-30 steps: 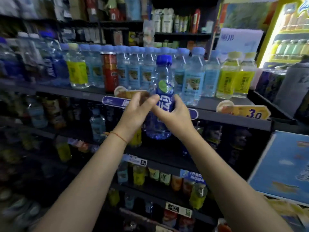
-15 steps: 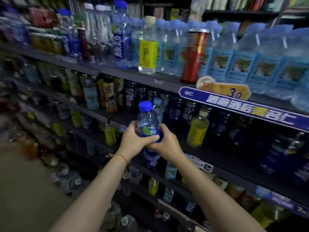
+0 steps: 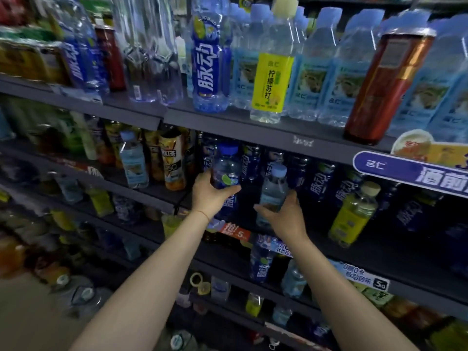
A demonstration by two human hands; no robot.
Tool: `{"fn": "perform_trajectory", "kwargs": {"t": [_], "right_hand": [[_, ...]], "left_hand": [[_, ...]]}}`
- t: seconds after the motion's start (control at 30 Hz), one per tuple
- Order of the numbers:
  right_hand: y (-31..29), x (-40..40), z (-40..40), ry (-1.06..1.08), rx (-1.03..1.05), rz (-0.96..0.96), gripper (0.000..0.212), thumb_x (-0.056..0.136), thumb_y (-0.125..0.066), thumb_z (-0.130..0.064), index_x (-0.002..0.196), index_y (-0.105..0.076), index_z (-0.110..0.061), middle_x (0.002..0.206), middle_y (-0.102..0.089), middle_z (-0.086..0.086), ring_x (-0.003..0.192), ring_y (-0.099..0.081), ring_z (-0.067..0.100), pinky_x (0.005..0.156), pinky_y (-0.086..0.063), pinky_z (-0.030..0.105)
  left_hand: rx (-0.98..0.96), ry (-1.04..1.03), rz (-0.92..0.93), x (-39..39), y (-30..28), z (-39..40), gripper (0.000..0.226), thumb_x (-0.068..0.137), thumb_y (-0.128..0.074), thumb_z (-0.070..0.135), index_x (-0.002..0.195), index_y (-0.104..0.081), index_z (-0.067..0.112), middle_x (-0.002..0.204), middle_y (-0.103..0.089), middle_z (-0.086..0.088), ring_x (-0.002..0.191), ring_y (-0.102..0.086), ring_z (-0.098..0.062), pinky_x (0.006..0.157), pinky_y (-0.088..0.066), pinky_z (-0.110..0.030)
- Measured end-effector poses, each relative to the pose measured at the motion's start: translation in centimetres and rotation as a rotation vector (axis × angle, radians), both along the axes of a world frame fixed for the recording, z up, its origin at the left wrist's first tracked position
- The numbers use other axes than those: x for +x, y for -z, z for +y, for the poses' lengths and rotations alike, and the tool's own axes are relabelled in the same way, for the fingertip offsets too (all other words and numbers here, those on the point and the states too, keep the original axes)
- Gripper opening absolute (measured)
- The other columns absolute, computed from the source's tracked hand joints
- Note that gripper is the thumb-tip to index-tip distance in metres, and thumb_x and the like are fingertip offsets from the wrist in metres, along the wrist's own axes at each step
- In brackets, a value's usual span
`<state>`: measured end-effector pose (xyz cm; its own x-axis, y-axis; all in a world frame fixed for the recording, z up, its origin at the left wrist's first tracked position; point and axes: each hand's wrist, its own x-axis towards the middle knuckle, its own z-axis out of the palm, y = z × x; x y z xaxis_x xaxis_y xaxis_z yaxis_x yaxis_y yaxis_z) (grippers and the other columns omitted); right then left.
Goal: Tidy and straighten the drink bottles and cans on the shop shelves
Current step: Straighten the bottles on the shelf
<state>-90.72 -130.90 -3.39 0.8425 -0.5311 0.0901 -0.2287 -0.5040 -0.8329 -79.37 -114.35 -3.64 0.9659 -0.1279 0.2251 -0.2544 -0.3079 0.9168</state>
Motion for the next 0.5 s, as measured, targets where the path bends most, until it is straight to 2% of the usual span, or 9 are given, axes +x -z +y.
{"fn": "perform_trajectory", "kwargs": {"t": [0.07, 0.2, 0.27, 0.33, 0.4, 0.5], "right_hand": [[0.5, 0.7, -0.3, 0.005, 0.02, -0.01, 0.082, 0.076, -0.084, -0.038, 0.14, -0.038, -0.015, 0.135, -0.055, 0.007, 0.12, -0.058, 0.027, 0.095, -0.052, 0.038], [0.5, 1.4, -0.9, -0.003, 0.033, -0.008, 0.075, 0.075, -0.085, -0.034, 0.135, -0.043, -0.015, 0.128, -0.06, 0.005, 0.111, -0.062, 0.023, 0.087, -0.049, 0.028], [0.6, 1.6, -1.0, -0.002, 0.032, -0.013, 0.075, 0.075, -0.086, -0.033, 0.134, -0.043, -0.015, 0.127, -0.061, 0.005, 0.111, -0.062, 0.023, 0.089, -0.05, 0.029], [0.7, 1.6, -0.9, 0.002, 0.018, -0.024, 0.075, 0.074, -0.086, -0.033, 0.133, -0.044, -0.015, 0.126, -0.061, 0.004, 0.111, -0.062, 0.023, 0.09, -0.051, 0.03], [0.8, 1.6, -1.0, 0.0, 0.015, -0.034, 0.074, 0.074, -0.086, -0.033, 0.133, -0.044, -0.015, 0.125, -0.062, 0.003, 0.111, -0.063, 0.022, 0.09, -0.051, 0.029], [1.0, 1.8, -1.0, 0.004, 0.008, -0.03, 0.074, 0.074, -0.086, -0.034, 0.132, -0.044, -0.015, 0.124, -0.062, 0.003, 0.111, -0.063, 0.021, 0.09, -0.053, 0.03]], "left_hand": [[0.054, 0.031, 0.007, 1.7, -0.1, -1.2, 0.06, 0.063, -0.087, 0.05, 0.11, -0.066, 0.02, 0.111, -0.069, 0.0, 0.102, -0.065, -0.019, 0.089, -0.054, -0.038], [0.163, 0.037, -0.026, 4.1, -0.9, -3.0, 0.082, 0.063, -0.075, 0.066, 0.124, -0.059, 0.014, 0.125, -0.063, -0.009, 0.117, -0.06, -0.028, 0.094, -0.052, -0.043], [0.342, -0.028, -0.043, 4.7, -1.3, -3.6, 0.086, 0.077, -0.071, 0.062, 0.142, -0.045, 0.012, 0.144, -0.049, -0.014, 0.13, -0.049, -0.032, 0.096, -0.05, -0.044], [0.49, -0.079, -0.05, 4.8, -1.2, -4.1, 0.085, 0.088, -0.063, 0.056, 0.152, -0.029, 0.011, 0.156, -0.034, -0.014, 0.135, -0.045, -0.033, 0.09, -0.049, -0.043], [0.498, -0.063, -0.033, 4.6, -0.3, -4.4, 0.082, 0.095, -0.06, 0.045, 0.155, -0.017, 0.009, 0.157, -0.034, -0.014, 0.128, -0.053, -0.033, 0.086, -0.05, -0.042], [0.364, -0.054, 0.013, 4.2, 1.0, -4.3, 0.075, 0.099, -0.057, 0.027, 0.154, -0.013, 0.003, 0.151, -0.044, -0.017, 0.124, -0.057, -0.033, 0.094, -0.048, -0.038]]}}
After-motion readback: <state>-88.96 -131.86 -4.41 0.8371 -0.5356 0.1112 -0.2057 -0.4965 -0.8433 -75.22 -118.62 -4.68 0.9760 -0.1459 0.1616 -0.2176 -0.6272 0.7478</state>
